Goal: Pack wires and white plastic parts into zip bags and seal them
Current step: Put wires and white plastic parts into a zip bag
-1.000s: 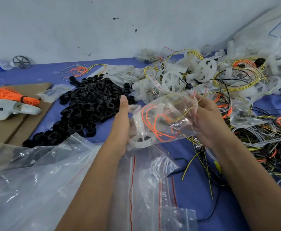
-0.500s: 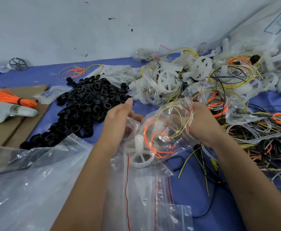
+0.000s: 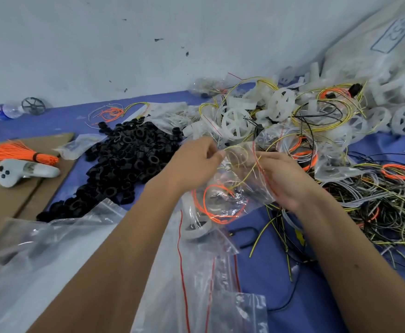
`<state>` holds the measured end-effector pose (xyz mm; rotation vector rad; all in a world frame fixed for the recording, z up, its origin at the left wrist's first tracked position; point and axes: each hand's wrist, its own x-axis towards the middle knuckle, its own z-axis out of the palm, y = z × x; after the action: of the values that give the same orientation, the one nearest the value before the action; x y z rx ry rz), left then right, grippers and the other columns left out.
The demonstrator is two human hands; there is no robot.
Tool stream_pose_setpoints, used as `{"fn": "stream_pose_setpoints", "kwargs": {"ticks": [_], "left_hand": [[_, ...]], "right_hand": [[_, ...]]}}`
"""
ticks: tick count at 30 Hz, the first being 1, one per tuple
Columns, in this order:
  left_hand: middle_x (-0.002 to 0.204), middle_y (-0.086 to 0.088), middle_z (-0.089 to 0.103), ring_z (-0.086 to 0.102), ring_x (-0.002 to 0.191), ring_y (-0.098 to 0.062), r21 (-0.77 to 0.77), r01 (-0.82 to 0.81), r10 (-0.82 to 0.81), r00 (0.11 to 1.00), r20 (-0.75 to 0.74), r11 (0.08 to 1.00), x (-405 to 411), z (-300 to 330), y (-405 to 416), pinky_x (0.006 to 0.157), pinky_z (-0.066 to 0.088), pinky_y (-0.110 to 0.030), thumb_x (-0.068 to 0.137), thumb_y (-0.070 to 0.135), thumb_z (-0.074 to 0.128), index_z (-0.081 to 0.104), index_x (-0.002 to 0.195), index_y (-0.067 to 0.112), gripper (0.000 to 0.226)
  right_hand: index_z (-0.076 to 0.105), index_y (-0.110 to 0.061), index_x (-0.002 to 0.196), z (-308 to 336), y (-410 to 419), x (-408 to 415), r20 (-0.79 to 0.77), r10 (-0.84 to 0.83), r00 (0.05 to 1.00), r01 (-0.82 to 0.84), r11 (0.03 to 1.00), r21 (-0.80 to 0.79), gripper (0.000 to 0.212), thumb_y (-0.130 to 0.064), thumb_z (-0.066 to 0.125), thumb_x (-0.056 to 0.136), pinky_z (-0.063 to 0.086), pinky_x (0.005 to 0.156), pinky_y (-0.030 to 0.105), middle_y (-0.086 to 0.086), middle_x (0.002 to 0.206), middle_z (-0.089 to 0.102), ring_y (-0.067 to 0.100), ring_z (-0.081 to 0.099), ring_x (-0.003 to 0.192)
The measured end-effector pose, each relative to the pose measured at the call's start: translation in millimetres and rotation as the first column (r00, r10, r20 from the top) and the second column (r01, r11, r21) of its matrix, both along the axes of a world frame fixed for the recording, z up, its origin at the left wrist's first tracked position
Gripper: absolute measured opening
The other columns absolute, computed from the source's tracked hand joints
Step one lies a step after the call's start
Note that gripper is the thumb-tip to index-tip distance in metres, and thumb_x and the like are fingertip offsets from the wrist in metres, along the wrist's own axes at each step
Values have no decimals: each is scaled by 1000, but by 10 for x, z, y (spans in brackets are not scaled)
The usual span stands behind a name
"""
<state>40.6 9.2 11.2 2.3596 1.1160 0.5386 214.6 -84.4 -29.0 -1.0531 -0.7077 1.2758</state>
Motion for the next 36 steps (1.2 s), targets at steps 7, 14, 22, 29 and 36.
{"fn": "stream_pose_setpoints", "kwargs": {"ticks": [7,14,22,29,36], "left_hand": [[95,8,59,56,90,-15,-214,38,-9,991,136,976,223,-45,95,77,45,-34,108,47,41,60,107,21,32],[80,8,61,57,74,-8,-216,74,-41,987,153,974,279,-147,211,75,45,-31,108,37,47,64,84,26,31],[116,-4,71,64,109,-20,-173,151,-142,988,58,973,364,-44,200,98,48,-37,109,42,41,68,120,17,38],[88,-6,73,65,83,-15,-358,262,-266,963,38,896,477,-20,230,82,54,-27,100,16,64,75,106,11,13],[68,0,74,71,65,-15,-248,382,-413,907,-85,890,419,198,267,62,55,-22,86,-3,76,78,91,6,11]], "right_hand": [[79,-8,94,69,-31,-26,-143,71,987,-61,996,69,34,-31,55,101,59,94,40,12,99,75,27,72,98],[81,-11,94,-50,6,-37,124,-50,991,42,997,62,13,-18,71,90,63,78,34,14,97,78,21,75,82],[76,-14,67,-185,79,-9,791,-154,592,43,986,160,24,-24,78,89,51,59,39,6,64,69,6,56,59],[69,-18,59,-173,65,-23,835,-13,550,-146,983,112,32,-15,78,89,46,59,36,6,59,59,10,50,59],[69,-25,64,-71,-10,-129,899,80,431,-371,924,95,34,0,74,86,42,62,17,-18,58,60,-8,51,57]]}}
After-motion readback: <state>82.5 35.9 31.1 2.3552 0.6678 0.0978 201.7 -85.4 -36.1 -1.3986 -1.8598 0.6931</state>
